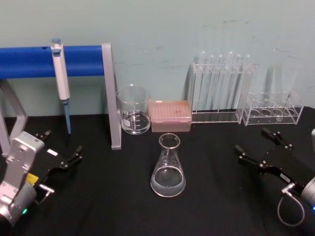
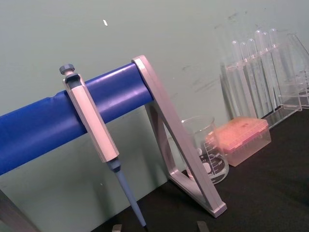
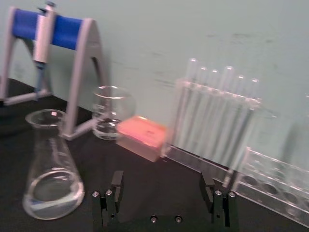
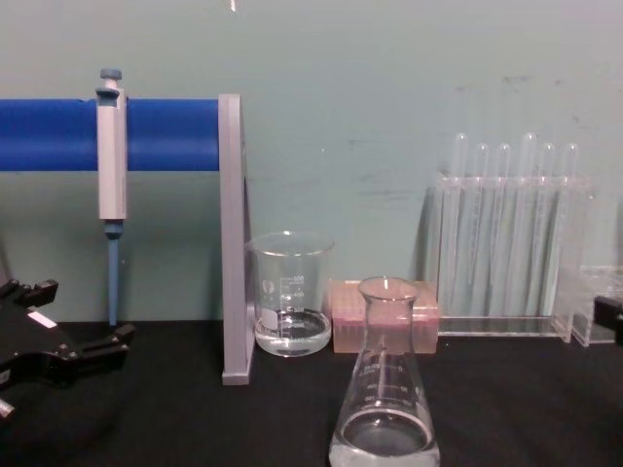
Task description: Grasp the erlenmeyer flask with one hand, shake it three times, then place it back.
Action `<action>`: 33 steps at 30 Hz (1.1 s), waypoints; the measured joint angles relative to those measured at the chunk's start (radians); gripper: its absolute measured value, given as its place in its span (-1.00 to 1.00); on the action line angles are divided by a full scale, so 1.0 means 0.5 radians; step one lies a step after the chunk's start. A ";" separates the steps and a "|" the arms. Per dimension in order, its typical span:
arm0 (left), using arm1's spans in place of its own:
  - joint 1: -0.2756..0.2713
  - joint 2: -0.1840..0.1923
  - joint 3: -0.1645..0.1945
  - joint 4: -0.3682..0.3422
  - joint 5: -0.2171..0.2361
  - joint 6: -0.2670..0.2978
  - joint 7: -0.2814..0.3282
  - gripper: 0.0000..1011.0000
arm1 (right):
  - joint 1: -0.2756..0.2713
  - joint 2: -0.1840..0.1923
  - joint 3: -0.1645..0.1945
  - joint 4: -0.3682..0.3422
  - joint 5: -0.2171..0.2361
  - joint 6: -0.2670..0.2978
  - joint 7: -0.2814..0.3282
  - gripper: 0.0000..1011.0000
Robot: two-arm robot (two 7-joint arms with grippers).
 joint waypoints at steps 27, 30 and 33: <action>0.000 0.000 0.000 0.000 0.000 0.000 0.000 0.98 | 0.147 -0.134 -0.092 0.111 0.080 -0.043 0.601 0.98; 0.000 0.000 0.000 0.000 0.000 0.000 0.000 0.98 | 0.174 -0.154 -0.109 0.139 0.075 -0.041 0.637 0.98; 0.000 0.000 0.000 0.000 0.000 0.000 0.000 0.98 | 0.197 -0.168 -0.123 0.163 0.070 -0.040 0.659 0.98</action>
